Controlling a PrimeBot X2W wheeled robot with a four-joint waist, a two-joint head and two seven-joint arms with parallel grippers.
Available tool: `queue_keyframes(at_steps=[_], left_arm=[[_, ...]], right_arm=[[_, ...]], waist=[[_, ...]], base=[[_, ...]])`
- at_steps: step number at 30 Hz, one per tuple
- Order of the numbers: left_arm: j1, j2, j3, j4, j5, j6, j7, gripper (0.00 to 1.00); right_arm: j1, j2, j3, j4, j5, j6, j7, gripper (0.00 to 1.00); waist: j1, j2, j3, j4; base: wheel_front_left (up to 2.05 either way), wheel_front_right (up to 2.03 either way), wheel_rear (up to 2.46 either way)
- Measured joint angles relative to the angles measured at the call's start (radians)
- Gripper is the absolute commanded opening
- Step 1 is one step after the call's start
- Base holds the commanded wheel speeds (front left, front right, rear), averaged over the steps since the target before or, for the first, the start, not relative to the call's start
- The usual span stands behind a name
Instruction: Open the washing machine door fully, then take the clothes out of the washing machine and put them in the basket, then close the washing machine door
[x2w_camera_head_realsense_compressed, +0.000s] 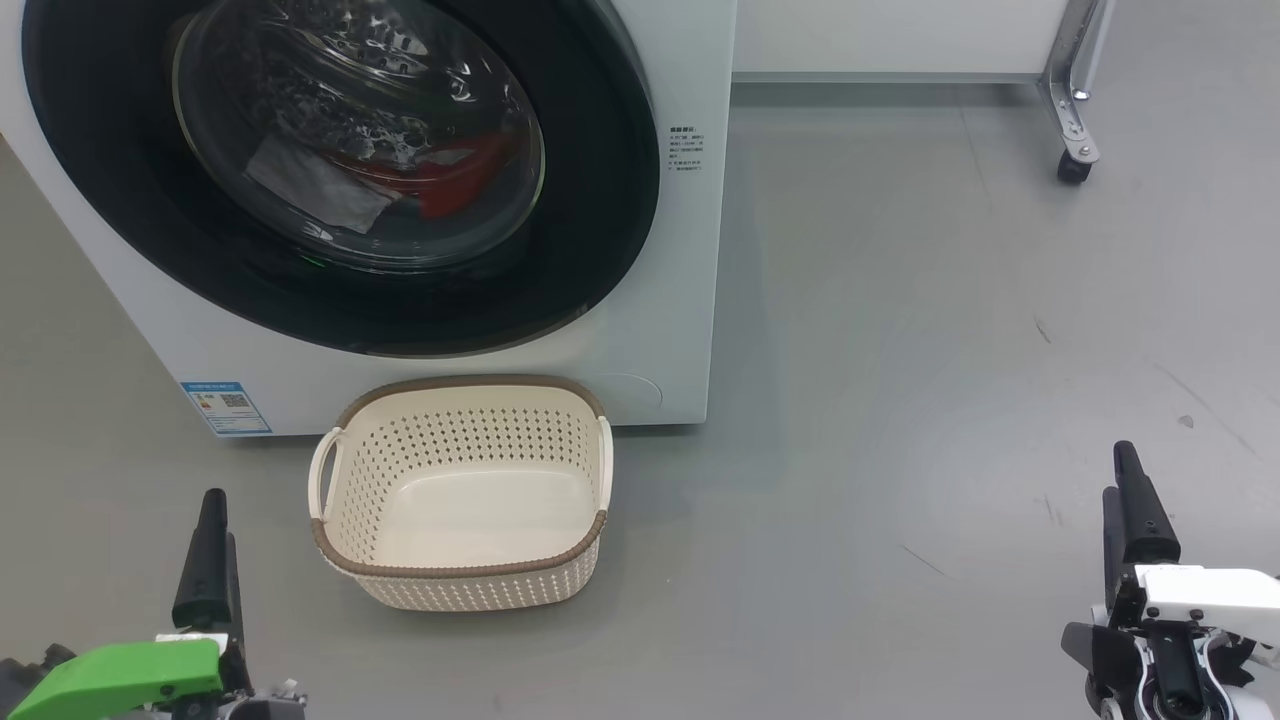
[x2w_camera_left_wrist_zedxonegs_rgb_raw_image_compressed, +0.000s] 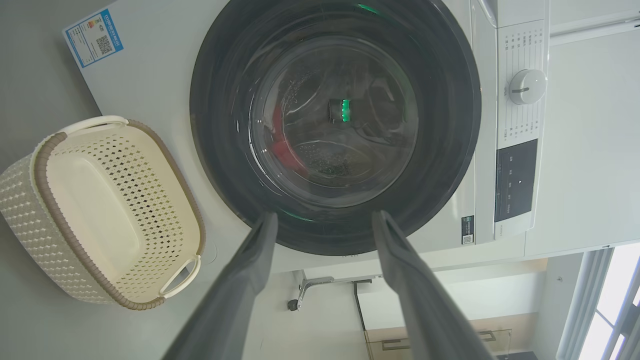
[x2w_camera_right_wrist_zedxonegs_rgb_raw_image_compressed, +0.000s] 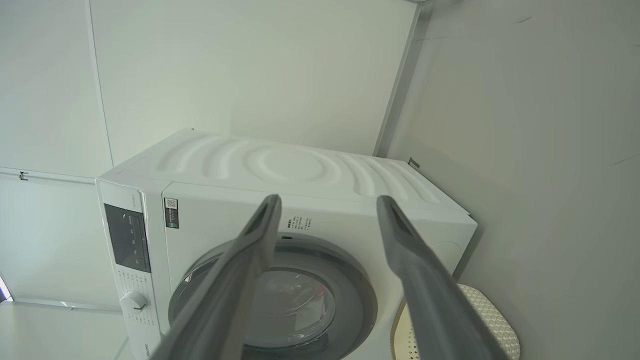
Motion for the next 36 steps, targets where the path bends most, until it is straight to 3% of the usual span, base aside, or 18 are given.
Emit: queue_keyframes(at_steps=[12, 19, 28, 36], left_arm=[[0.002, 0.017, -0.010, -0.058, 0.081, 0.000, -0.043, 1.00], [0.019, 0.059, -0.034, -0.076, 0.212, 0.000, -0.071, 1.00], [0.029, 0.100, -0.070, -0.098, 0.392, 0.000, -0.102, 1.00], [0.030, 0.100, -0.060, -0.117, 0.558, 0.000, -0.130, 1.00]], right_arm=[[0.000, -0.004, 0.014, -0.058, -0.115, 0.000, -0.040, 1.00], [0.000, -0.007, 0.010, -0.090, -0.181, -0.014, -0.062, 1.00], [0.000, -0.009, 0.036, -0.132, -0.348, -0.048, -0.093, 1.00], [0.000, -0.015, 0.084, -0.163, -0.499, -0.078, -0.122, 1.00]], waist=[[0.0000, 0.0000, -0.004, 0.006], [0.0000, 0.0000, -0.004, 0.012], [0.0000, 0.0000, 0.000, 0.019], [0.0000, 0.0000, 0.003, 0.025]], base=[[0.00, 0.00, 0.00], [0.00, 0.00, 0.00], [0.00, 0.00, 0.00], [0.00, 0.00, 0.00]])
